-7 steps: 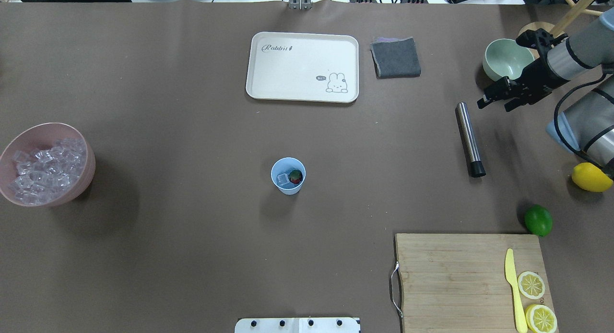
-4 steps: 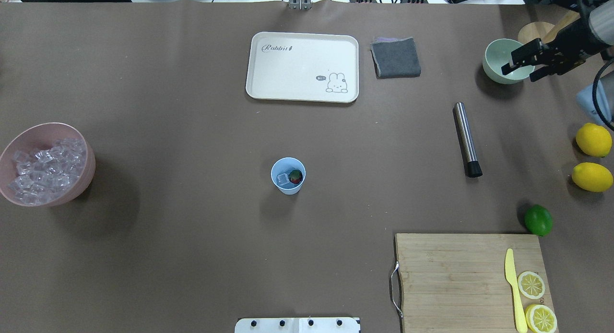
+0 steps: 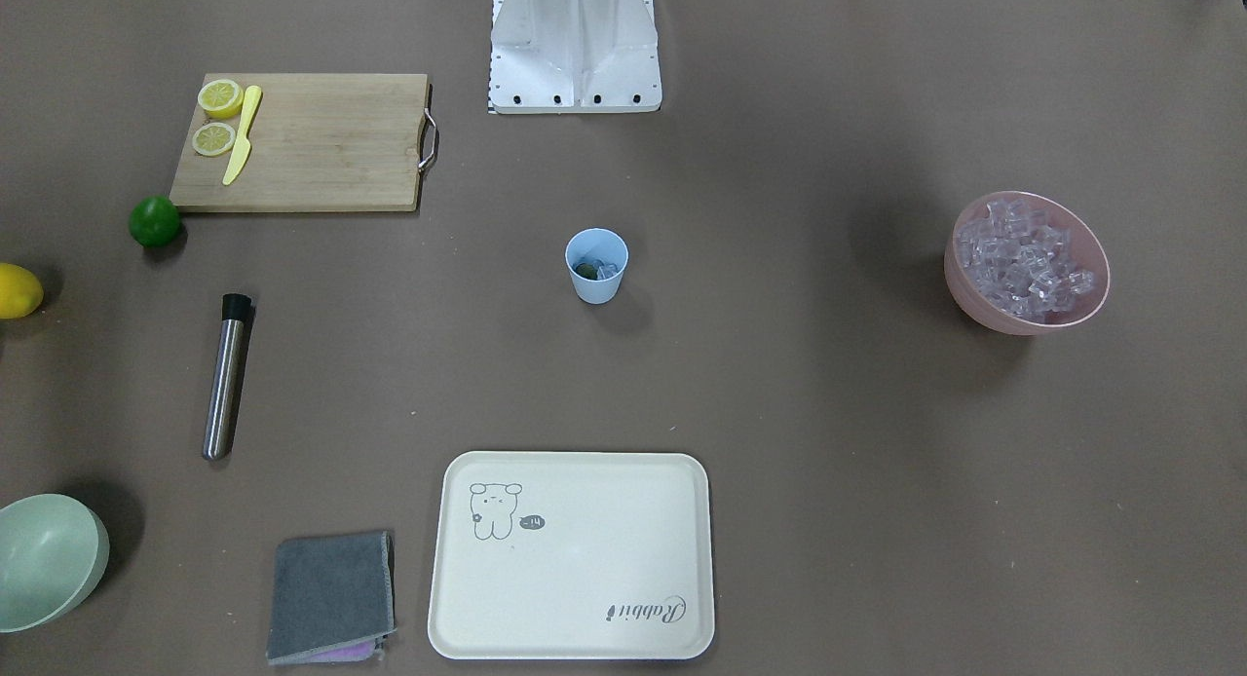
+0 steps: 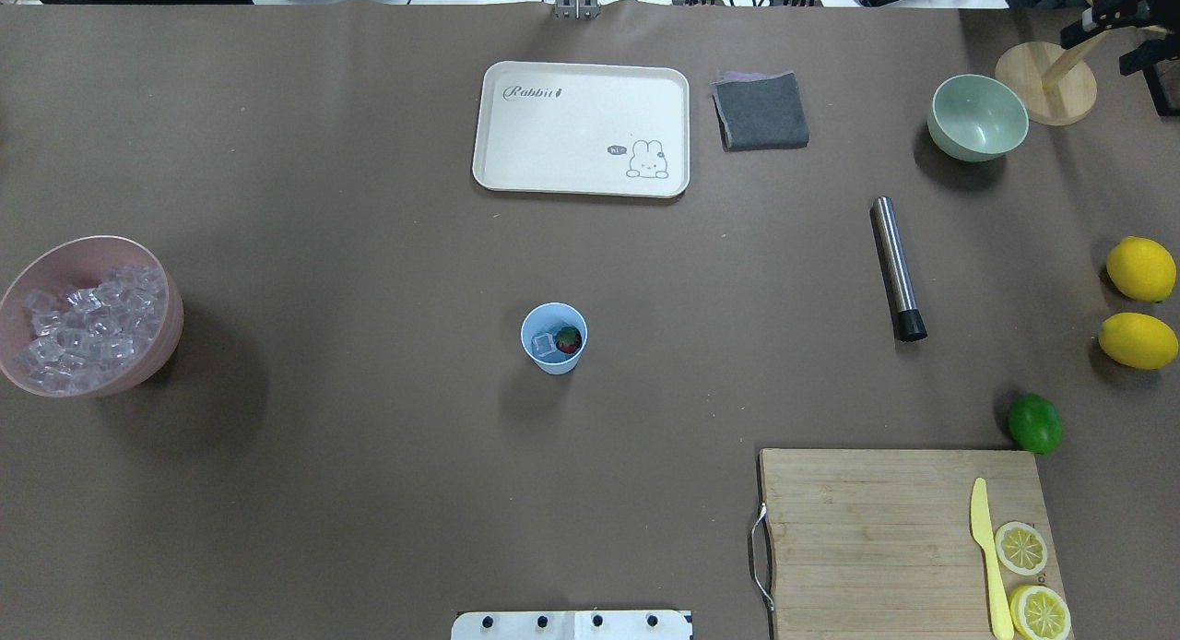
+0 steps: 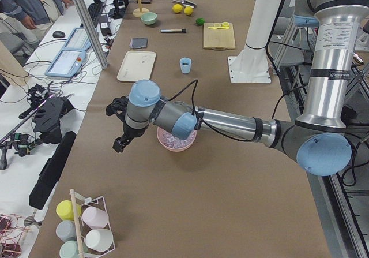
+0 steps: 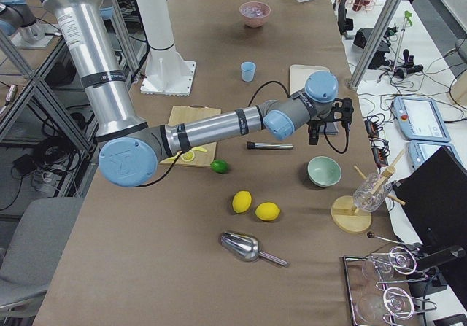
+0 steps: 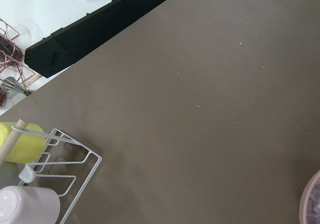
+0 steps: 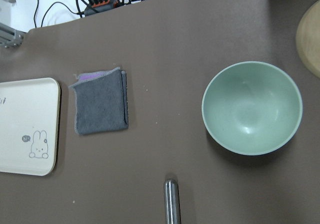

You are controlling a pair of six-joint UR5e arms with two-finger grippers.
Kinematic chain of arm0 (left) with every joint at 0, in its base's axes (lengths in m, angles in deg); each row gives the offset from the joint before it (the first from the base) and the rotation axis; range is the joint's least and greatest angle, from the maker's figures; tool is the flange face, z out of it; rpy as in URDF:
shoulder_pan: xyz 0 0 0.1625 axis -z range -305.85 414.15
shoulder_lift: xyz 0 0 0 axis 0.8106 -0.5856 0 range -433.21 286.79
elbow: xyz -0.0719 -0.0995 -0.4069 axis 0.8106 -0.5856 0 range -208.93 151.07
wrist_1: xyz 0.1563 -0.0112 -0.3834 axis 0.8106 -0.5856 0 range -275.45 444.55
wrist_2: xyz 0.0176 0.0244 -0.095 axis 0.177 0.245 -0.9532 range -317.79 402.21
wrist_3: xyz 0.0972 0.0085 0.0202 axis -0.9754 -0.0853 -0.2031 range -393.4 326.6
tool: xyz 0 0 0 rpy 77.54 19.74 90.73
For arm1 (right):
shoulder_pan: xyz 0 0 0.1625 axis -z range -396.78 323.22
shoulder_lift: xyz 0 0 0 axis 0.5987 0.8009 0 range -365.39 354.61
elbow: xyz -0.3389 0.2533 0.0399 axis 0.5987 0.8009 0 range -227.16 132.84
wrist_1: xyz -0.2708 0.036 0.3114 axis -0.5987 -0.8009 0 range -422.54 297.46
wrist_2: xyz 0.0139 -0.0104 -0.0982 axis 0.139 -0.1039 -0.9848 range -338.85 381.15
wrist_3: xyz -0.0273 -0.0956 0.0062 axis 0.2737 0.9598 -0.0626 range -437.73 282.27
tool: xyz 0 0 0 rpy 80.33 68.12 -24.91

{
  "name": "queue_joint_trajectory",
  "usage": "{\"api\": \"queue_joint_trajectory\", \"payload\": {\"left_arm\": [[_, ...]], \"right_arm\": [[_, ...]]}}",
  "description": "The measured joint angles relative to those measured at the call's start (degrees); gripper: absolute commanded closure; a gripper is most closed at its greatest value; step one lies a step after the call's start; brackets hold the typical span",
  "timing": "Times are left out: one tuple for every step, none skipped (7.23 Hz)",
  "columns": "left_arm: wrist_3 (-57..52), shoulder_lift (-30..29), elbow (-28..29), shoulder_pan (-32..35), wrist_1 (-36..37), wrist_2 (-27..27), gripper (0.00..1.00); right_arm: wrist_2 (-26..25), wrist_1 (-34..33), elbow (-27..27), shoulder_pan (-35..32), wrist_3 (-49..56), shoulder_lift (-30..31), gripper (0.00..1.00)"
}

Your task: Mash ice and strawberries in cup

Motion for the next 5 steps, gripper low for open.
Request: {"api": "queue_joint_trajectory", "payload": {"left_arm": [[0.8, -0.9, -0.1, 0.4, 1.2, 0.0, 0.03], [3.7, -1.9, -0.2, 0.7, 1.7, 0.1, 0.03], [7.3, -2.9, -0.3, 0.8, 1.9, 0.1, 0.02], [10.1, -4.0, -0.3, 0.7, 2.1, 0.1, 0.02], [12.5, -5.0, -0.4, 0.7, 2.5, 0.1, 0.02]], "right_arm": [[-0.5, -0.8, -0.1, -1.8, 0.3, -0.2, 0.03], [-1.4, -2.5, -0.2, -3.3, 1.3, -0.5, 0.02], [-3.1, -5.2, -0.3, -4.1, 2.6, -1.2, 0.02], [-5.6, -9.1, -0.7, -4.4, 4.4, -2.2, 0.02], [-8.0, -13.9, -1.7, -4.4, 7.1, -2.9, 0.01]]}}
